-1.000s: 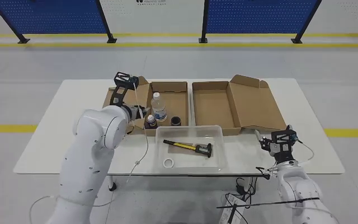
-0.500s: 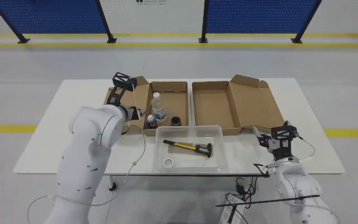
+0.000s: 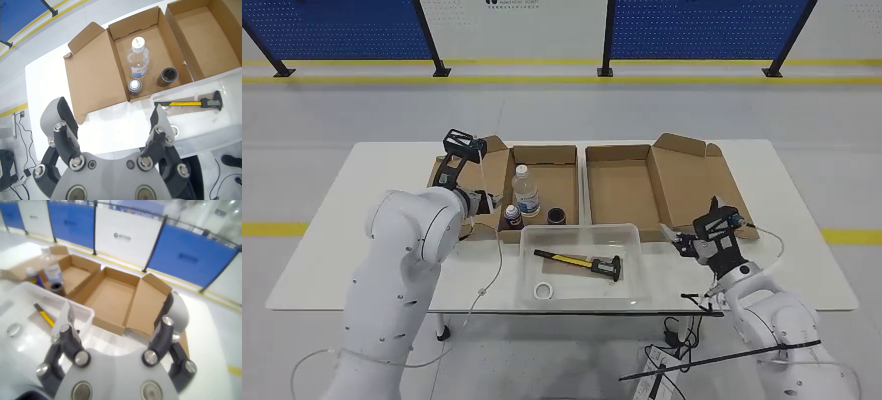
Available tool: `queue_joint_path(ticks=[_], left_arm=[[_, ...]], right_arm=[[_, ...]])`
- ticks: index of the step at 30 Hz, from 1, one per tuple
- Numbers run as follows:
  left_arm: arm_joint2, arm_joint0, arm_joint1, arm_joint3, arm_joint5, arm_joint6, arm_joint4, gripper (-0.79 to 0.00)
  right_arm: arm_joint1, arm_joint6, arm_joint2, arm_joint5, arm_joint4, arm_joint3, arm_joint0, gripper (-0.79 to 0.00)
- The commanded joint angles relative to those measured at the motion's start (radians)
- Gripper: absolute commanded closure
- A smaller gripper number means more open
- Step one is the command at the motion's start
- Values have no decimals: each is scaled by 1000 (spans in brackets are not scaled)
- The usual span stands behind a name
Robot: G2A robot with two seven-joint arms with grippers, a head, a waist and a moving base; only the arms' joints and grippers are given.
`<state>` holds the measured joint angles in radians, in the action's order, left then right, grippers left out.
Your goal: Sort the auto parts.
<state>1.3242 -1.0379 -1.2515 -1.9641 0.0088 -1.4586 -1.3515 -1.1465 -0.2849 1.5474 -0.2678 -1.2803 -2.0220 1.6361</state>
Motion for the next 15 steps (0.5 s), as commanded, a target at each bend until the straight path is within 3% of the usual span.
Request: queue_joint_path(ticks=[1, 11, 15], left_arm=[[0, 0, 0, 0, 0, 0, 0, -785], [0, 0, 0, 0, 0, 0, 0, -785], [14, -28, 4, -13, -35, 56, 6, -785]], right_arm=[[1, -22, -3, -24, 14, -14, 0, -785], [1, -42, -4, -36, 37, -22, 3, -785], [2, -23, -6, -76, 65, -28, -1, -785]])
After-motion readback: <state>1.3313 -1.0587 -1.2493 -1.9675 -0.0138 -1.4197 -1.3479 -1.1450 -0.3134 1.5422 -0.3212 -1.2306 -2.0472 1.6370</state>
